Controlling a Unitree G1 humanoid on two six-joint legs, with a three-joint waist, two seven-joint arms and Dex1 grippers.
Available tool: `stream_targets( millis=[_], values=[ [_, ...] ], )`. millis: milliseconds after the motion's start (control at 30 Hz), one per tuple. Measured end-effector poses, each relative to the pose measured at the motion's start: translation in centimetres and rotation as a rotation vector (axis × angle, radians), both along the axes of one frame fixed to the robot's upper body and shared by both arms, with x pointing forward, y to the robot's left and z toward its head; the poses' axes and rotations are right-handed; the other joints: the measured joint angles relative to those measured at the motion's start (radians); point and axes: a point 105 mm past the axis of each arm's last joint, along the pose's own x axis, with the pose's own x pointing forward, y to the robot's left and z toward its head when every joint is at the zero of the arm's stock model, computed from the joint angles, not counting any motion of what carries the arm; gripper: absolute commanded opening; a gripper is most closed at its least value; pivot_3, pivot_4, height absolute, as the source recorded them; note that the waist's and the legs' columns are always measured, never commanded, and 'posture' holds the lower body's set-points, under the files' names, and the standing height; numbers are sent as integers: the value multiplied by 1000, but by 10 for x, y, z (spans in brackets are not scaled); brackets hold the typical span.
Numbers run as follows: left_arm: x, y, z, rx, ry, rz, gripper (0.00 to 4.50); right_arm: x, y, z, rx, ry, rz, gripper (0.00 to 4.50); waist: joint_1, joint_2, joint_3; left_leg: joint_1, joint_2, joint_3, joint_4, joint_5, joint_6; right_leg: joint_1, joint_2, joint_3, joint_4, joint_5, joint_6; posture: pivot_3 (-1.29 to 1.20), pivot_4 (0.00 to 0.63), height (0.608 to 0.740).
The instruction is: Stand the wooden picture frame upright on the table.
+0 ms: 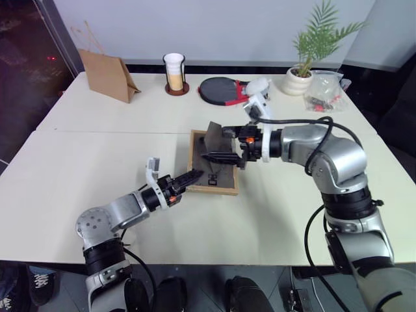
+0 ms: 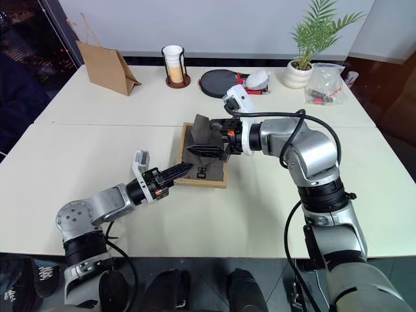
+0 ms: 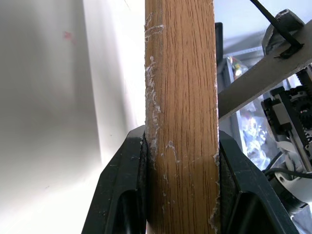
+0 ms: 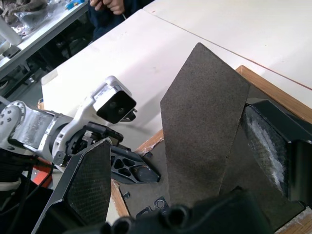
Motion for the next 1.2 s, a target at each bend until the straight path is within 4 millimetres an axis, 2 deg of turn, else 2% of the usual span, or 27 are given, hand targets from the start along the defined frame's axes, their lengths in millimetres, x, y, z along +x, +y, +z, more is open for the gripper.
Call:
stream_targets(
  millis=[233,400,533,633,733,933,1033,1200],
  values=[
    [0,0,1,2,-5,-6,1046,0,-2,1,-11,-24,-17,4468,-1,0,0,0,0,1,0,0,0,-1,0,0,-1,0,0,0,150,740],
    [-6,6,-5,11,18,6,1046,14,-35,-2,-147,-144,-126,4468,2,0,0,-1,-1,1,0,0,0,0,-1,0,-2,0,0,0,150,740],
    [-12,9,-1,15,5,-5,1046,5,-58,0,-237,-188,-116,4468,2,0,0,-1,-1,1,-1,0,0,-1,-2,0,-3,0,0,0,150,740],
    [-17,12,4,16,-5,-12,1046,4,-71,24,-305,-414,-123,4468,-3,0,0,-1,-1,1,-1,0,0,0,-2,0,-2,0,0,0,150,740],
    [-19,15,9,-2,0,-7,1046,10,-83,30,-464,-707,-126,4468,-1,0,0,1,-1,2,0,0,0,1,-1,0,-2,0,0,0,150,740],
    [-19,13,15,-28,20,-4,1046,17,-78,-23,-716,-1169,91,4468,-1,0,0,1,-1,5,1,3,-4,1,2,3,-2,0,0,0,150,740],
    [-18,11,17,-37,32,-6,1046,25,-79,-34,-787,-1409,157,4468,-1,0,0,2,0,6,1,5,-7,0,3,4,-2,-1,-1,0,150,740],
    [-22,7,17,-40,42,-22,1046,35,-67,-47,-727,-1577,204,4468,-4,0,0,2,0,6,1,6,-10,0,5,5,-1,0,0,0,150,740]
  ],
)
